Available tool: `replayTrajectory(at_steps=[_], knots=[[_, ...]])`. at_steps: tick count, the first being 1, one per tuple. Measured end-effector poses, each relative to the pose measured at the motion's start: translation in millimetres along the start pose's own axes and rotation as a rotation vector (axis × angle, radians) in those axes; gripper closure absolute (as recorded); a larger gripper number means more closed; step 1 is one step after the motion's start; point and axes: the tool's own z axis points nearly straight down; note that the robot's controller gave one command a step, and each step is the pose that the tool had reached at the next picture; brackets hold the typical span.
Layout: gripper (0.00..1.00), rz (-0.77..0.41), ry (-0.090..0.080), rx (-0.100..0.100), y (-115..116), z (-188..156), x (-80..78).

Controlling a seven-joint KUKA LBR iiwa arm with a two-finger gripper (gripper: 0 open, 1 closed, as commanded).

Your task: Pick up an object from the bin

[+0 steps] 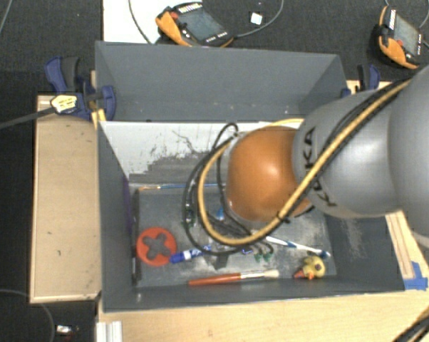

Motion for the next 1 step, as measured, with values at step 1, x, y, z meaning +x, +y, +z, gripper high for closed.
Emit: replayTrajectory(at_steps=[1], knots=[[1.0,0.002,-0.001,-0.001,0.1,-4.7,0.0]])
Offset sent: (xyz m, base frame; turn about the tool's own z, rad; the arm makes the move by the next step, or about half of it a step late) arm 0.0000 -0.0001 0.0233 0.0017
